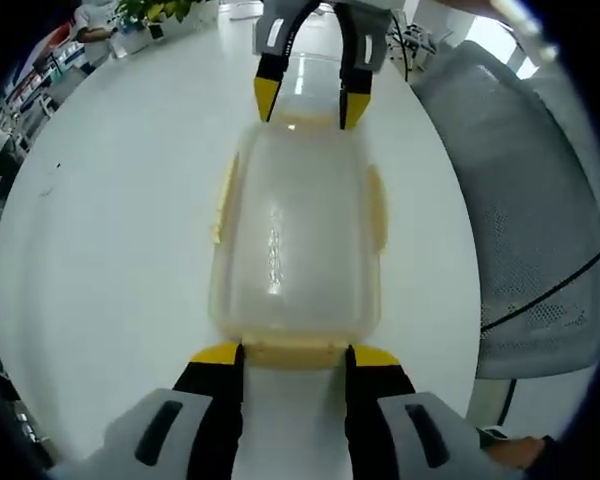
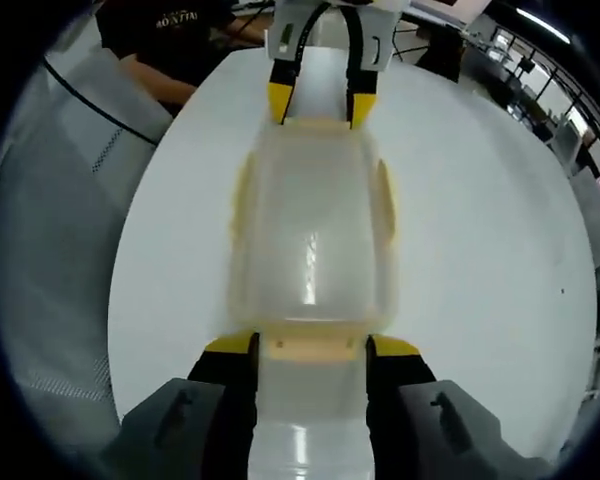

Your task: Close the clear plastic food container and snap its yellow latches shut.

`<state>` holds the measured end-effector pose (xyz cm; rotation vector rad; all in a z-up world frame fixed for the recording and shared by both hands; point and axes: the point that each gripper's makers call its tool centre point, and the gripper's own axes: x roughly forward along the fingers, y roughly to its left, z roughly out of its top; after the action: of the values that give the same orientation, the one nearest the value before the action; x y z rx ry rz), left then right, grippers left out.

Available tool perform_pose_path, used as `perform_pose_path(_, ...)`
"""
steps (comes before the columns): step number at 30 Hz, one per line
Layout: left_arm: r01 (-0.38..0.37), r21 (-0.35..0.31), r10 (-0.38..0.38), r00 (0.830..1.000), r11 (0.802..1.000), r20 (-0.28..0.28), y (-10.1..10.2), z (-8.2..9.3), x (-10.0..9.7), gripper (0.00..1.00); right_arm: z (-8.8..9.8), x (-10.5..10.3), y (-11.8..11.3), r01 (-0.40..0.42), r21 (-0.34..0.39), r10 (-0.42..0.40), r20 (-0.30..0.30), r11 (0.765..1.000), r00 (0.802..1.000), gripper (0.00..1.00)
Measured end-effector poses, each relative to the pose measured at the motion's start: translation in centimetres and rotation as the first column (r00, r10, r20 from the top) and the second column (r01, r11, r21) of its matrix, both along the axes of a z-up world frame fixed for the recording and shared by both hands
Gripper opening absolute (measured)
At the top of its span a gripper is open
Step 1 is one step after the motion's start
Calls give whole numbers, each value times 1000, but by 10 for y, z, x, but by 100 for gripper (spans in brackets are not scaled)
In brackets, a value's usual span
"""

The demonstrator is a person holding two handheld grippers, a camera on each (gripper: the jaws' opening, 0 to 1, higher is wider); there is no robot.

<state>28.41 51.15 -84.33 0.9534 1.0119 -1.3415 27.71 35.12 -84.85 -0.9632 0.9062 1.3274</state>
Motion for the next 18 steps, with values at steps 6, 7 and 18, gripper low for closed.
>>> perform_pose_path(6,12,9,-12,1000,1000,7,0,-1,0,33,-2,1,0,10,-50,-11,-24,999,1000,37)
perform_pose_path(7,12,13,-13,1000,1000,7,0,-1,1,33,-2,1,0,11,-56,-12,-27,998,1000,37)
perform_pose_path(18,6,47,-6,1000,999,12,0,-4,2,33,-3,0,-2,19,-58,-21,-41,998,999,37)
